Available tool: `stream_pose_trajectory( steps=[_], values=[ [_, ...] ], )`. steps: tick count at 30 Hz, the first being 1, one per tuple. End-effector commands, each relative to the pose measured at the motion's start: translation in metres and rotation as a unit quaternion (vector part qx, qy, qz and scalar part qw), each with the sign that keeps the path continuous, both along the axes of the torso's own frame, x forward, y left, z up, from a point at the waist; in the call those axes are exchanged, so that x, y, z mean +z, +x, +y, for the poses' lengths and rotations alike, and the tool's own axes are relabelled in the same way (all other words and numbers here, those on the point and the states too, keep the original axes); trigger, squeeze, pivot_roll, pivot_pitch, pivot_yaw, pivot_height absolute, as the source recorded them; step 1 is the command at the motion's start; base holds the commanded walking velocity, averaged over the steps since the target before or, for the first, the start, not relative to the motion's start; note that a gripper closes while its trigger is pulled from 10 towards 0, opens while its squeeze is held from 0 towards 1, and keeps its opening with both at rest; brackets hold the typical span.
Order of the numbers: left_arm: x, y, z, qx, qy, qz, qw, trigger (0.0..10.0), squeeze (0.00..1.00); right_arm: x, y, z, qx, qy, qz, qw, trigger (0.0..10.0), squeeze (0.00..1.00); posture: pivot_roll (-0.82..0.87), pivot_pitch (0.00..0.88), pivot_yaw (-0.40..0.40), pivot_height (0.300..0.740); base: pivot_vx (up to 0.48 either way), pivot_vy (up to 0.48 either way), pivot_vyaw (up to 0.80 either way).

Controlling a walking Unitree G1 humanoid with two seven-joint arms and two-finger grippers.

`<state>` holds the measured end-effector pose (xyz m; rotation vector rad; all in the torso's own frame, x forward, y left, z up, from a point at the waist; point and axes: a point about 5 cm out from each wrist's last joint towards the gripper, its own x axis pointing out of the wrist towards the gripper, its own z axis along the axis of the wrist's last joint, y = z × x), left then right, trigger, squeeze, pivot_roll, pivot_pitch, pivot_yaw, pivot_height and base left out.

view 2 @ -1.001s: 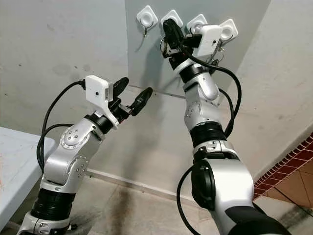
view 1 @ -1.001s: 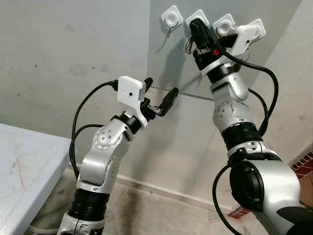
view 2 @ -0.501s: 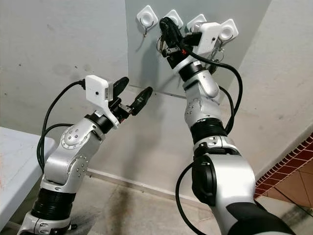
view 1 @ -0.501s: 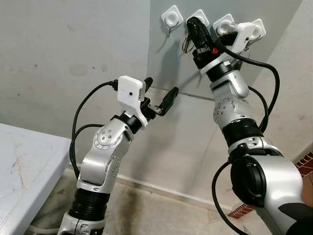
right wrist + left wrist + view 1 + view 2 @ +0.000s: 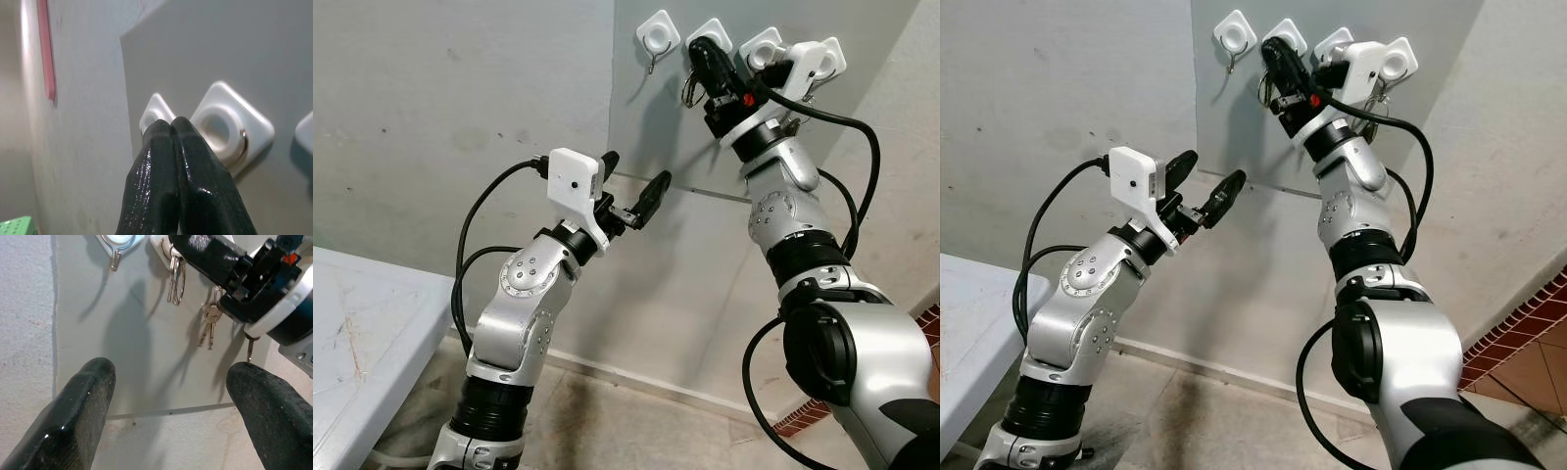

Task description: Hang keys on a hook

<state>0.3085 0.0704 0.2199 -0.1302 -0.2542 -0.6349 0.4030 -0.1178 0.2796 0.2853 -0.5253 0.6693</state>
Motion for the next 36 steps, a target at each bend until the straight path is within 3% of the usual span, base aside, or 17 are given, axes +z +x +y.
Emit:
stream_pose_trajectory(
  steps=[1, 24, 36],
  values=[
    [0.007, -0.002, 0.000, -0.003, -0.002, -0.011, 1.000, 10.0, 0.00, 0.009, 0.001, 0.000, 0.008, -0.014, -0.009, 1.000, 10.0, 0.00, 0.06, 0.012, -0.068, 0.740, 0.000, 0.000, 0.00],
    [0.008, -0.002, -0.001, -0.003, -0.008, -0.009, 1.000, 10.0, 0.00, -0.010, 0.000, 0.003, 0.037, -0.069, 0.017, 0.997, 10.0, 0.00, 0.05, 0.012, -0.067, 0.740, 0.000, 0.000, 0.00],
    [0.009, -0.001, 0.000, -0.003, -0.008, -0.011, 1.000, 10.0, 0.00, -0.011, -0.005, -0.003, 0.014, -0.004, -0.012, 1.000, 10.0, 0.00, 0.05, 0.016, -0.065, 0.740, 0.000, 0.000, 0.00]
  ],
)
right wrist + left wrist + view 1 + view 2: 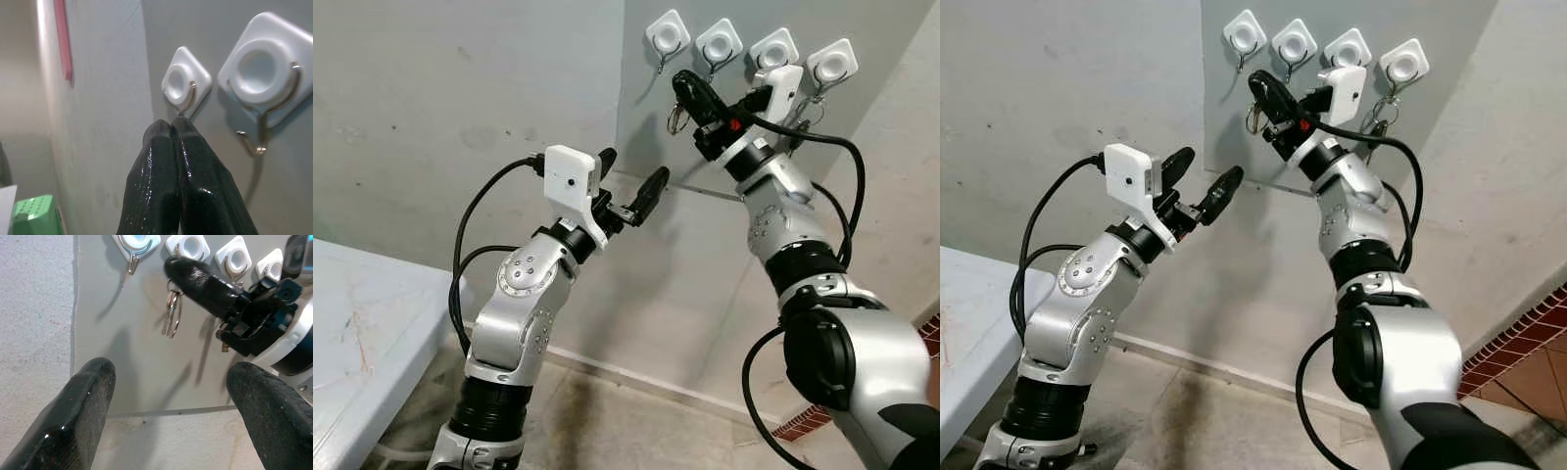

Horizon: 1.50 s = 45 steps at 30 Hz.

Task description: Hang keys on a hook

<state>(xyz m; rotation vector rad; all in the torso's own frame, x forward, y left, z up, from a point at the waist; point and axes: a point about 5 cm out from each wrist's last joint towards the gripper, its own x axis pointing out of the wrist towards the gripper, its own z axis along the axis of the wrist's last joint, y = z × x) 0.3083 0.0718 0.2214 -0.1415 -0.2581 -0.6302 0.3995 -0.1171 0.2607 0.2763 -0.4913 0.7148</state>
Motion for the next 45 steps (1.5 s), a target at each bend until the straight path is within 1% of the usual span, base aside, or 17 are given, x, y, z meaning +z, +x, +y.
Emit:
stream_pose_trajectory(
  steps=[1, 6, 13, 16, 20, 24, 33, 39, 45],
  values=[
    [0.007, -0.001, -0.002, -0.004, -0.001, -0.011, 1.000, 10.0, 0.00, 0.008, -0.002, -0.005, -0.010, 0.022, -0.024, 0.999, 10.0, 0.00, 0.05, 0.015, -0.062, 0.740, 0.000, 0.000, 0.00],
    [0.008, 0.000, -0.002, -0.004, -0.001, -0.012, 1.000, 10.0, 0.00, 0.009, -0.003, -0.010, -0.025, 0.032, -0.031, 0.999, 10.0, 0.00, 0.05, 0.016, -0.062, 0.740, 0.000, 0.000, 0.00],
    [0.009, 0.000, -0.002, -0.004, -0.002, -0.014, 1.000, 10.0, 0.00, 0.004, -0.009, -0.008, -0.017, 0.027, -0.046, 0.998, 10.0, 0.00, 0.04, 0.014, -0.060, 0.740, 0.000, 0.000, 0.00],
    [0.008, 0.000, -0.003, -0.006, -0.002, -0.014, 1.000, 10.0, 0.00, 0.004, -0.009, -0.012, -0.031, 0.039, -0.047, 0.998, 10.0, 0.00, 0.04, 0.014, -0.060, 0.740, 0.000, 0.000, 0.00],
    [0.008, 0.001, -0.004, -0.007, -0.002, -0.014, 1.000, 10.0, 0.00, 0.011, -0.008, -0.018, -0.040, 0.047, -0.052, 0.997, 10.0, 0.00, 0.04, 0.009, -0.057, 0.740, 0.000, 0.000, 0.00],
    [0.009, 0.001, -0.005, -0.008, -0.002, -0.015, 1.000, 10.0, 0.00, 0.018, -0.006, -0.020, -0.043, 0.044, -0.060, 0.996, 10.0, 0.00, 0.04, 0.004, -0.058, 0.740, 0.000, 0.000, 0.00],
    [0.009, 0.001, -0.005, -0.007, -0.002, -0.017, 1.000, 10.0, 0.00, 0.030, -0.005, -0.016, -0.034, 0.033, -0.070, 0.996, 10.0, 0.00, 0.05, 0.000, -0.062, 0.740, 0.000, 0.000, 0.00],
    [0.010, 0.000, -0.005, -0.006, -0.003, -0.019, 1.000, 10.0, 0.00, 0.032, -0.003, -0.010, -0.019, 0.024, -0.066, 0.997, 10.0, 0.00, 0.05, 0.000, -0.064, 0.740, 0.000, 0.000, 0.00],
    [0.010, -0.001, -0.005, -0.005, -0.004, -0.018, 1.000, 10.0, 0.00, 0.033, -0.001, -0.010, -0.016, 0.014, -0.060, 0.998, 10.0, 0.00, 0.05, 0.004, -0.064, 0.740, 0.000, 0.000, 0.00]
  ],
)
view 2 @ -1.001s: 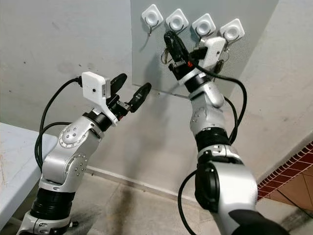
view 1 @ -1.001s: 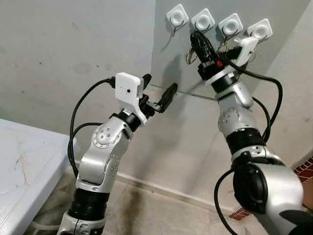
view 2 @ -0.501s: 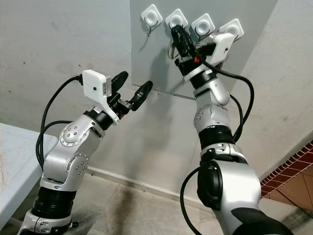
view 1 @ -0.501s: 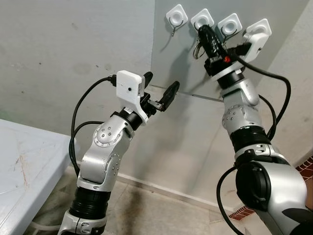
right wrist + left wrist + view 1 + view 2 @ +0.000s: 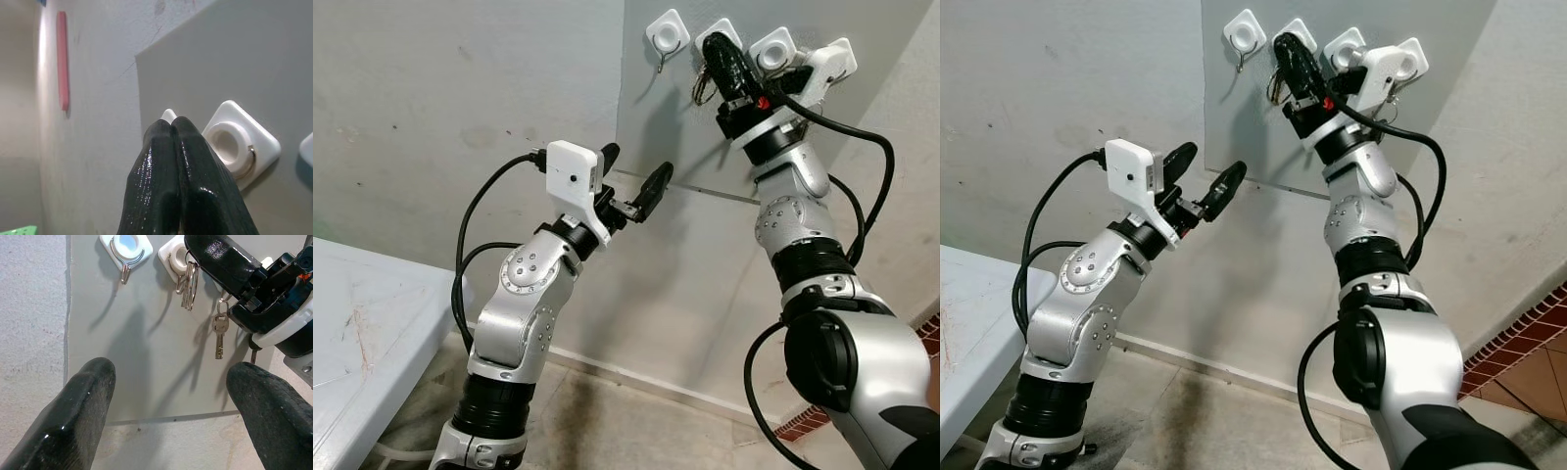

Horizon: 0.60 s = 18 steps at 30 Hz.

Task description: Hang keys on a hook

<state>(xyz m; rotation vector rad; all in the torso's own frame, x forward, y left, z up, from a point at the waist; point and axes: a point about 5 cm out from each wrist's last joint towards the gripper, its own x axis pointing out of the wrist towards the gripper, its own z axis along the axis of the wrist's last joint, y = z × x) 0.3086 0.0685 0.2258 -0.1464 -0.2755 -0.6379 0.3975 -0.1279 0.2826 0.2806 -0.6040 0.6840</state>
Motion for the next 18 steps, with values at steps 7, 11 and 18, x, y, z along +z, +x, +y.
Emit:
stream_pose_trajectory(
  steps=[7, 11, 18],
  values=[
    [0.0056, -0.0015, -0.0005, 0.002, 0.000, -0.010, 1.000, 10.0, 0.00, 0.0109, 0.0036, -0.0031, -0.001, -0.013, 0.000, 1.000, 10.0, 0.00, 0.06, 0.012, -0.066, 0.740, 0.000, 0.000, 0.00],
    [0.0058, -0.0024, -0.0001, 0.002, -0.001, -0.010, 1.000, 10.0, 0.00, 0.0120, 0.0046, -0.0052, -0.004, -0.013, 0.004, 1.000, 10.0, 0.00, 0.06, 0.015, -0.066, 0.740, 0.000, 0.000, 0.00],
    [0.0062, -0.0029, -0.0003, 0.001, -0.001, -0.010, 1.000, 10.0, 0.00, 0.0139, 0.0063, -0.0072, -0.002, -0.024, 0.010, 1.000, 10.0, 0.00, 0.07, 0.020, -0.064, 0.740, 0.000, 0.000, 0.00]
  ],
)
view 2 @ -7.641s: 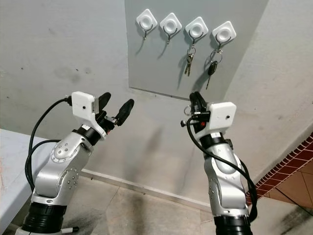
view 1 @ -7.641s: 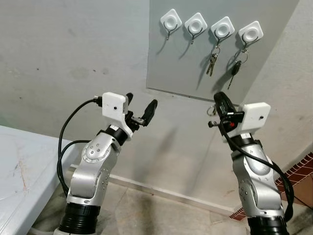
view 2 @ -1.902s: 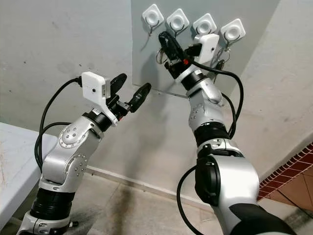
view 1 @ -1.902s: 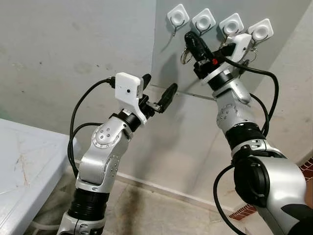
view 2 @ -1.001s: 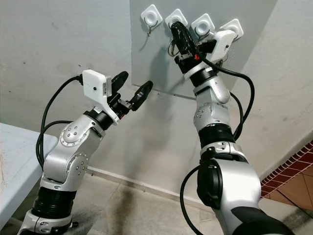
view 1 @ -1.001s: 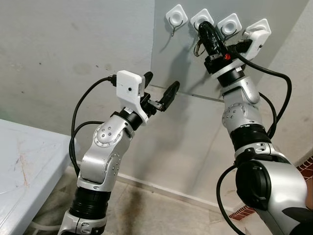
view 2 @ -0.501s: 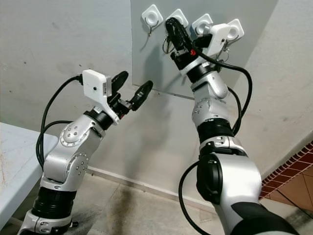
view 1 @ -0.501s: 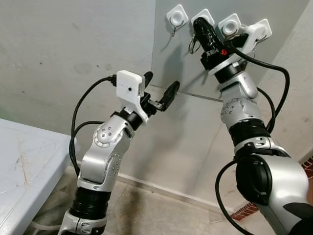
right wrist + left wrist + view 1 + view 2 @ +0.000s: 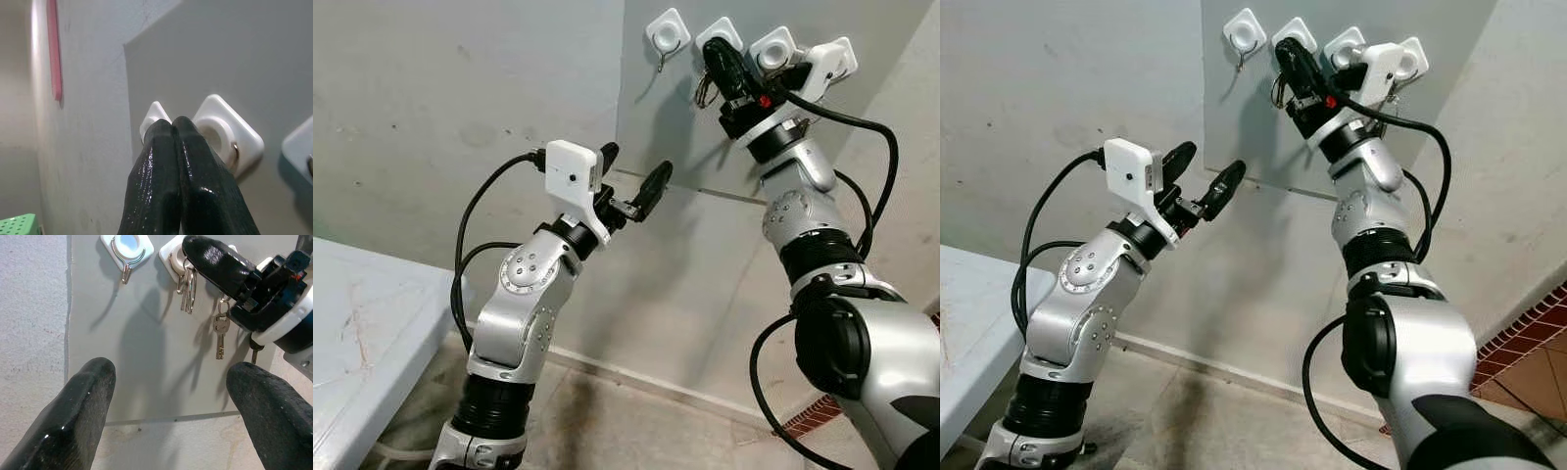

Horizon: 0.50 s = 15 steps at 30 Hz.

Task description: Hang keys on a hook

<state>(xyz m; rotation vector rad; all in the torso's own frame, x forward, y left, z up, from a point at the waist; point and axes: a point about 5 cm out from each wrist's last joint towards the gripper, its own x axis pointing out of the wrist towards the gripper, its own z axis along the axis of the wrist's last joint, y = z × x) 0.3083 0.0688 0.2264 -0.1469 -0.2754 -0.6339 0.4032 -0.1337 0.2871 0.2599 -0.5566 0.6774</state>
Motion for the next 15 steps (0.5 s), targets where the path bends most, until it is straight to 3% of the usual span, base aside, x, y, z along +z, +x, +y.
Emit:
stream_pose_trajectory(
  steps=[1, 15],
  values=[
    [0.0060, -0.0023, -0.0005, -0.001, -0.001, -0.010, 1.000, 10.0, 0.00, 0.0093, 0.0008, -0.0006, 0.008, -0.014, -0.006, 1.000, 10.0, 0.00, 0.07, 0.020, -0.064, 0.740, 0.000, 0.000, 0.00],
    [0.0073, -0.0037, -0.0011, -0.001, -0.003, -0.011, 1.000, 10.0, 0.00, 0.0130, 0.0028, 0.0018, 0.022, -0.041, 0.004, 0.999, 10.0, 0.00, 0.08, 0.029, -0.065, 0.740, 0.000, 0.000, 0.00]
  ],
)
